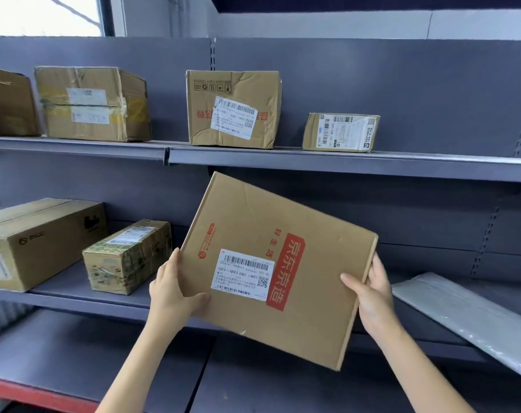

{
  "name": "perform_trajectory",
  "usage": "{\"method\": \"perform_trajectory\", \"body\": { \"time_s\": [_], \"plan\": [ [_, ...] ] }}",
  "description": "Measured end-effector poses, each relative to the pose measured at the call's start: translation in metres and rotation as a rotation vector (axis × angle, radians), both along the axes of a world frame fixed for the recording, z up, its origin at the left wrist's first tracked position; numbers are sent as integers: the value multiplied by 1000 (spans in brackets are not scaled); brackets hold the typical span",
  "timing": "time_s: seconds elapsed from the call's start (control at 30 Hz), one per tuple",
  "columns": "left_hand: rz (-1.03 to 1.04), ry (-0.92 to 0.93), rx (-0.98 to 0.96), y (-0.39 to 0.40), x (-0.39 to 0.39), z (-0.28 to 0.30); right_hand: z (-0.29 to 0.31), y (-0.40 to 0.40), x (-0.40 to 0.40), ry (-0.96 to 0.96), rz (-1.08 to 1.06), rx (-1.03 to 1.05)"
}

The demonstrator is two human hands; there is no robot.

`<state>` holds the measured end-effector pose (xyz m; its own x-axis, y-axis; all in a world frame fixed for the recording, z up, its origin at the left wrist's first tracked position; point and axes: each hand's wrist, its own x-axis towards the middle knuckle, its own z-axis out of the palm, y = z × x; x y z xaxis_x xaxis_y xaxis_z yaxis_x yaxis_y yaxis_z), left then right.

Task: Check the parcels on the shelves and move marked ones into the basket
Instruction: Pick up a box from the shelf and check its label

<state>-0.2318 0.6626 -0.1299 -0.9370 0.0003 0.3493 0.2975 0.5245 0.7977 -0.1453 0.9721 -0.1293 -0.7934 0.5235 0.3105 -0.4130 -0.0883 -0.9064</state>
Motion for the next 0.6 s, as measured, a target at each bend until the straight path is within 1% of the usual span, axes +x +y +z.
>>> {"method": "perform_trajectory", "body": {
  "time_s": [0.1, 0.2, 0.37, 0.5, 0.6],
  "plan": [
    [17, -4, -42, -1, 2, -3, 2, 1, -15, -45, -41, 91],
    [15, -51, -135, 3, 4, -9, 0, 4, -27, -104, -59, 165],
    [-52, -123, -226, 10, -5, -26, -3, 12, -37, -146, -94, 264],
    [-74, -190, -222, 19, -18, -36, -8, 19, -46, -235, -132, 338],
    [-96, -224, -195, 23, -27, -45, -9, 18, -53, -288, -169, 351]
  ]
}}
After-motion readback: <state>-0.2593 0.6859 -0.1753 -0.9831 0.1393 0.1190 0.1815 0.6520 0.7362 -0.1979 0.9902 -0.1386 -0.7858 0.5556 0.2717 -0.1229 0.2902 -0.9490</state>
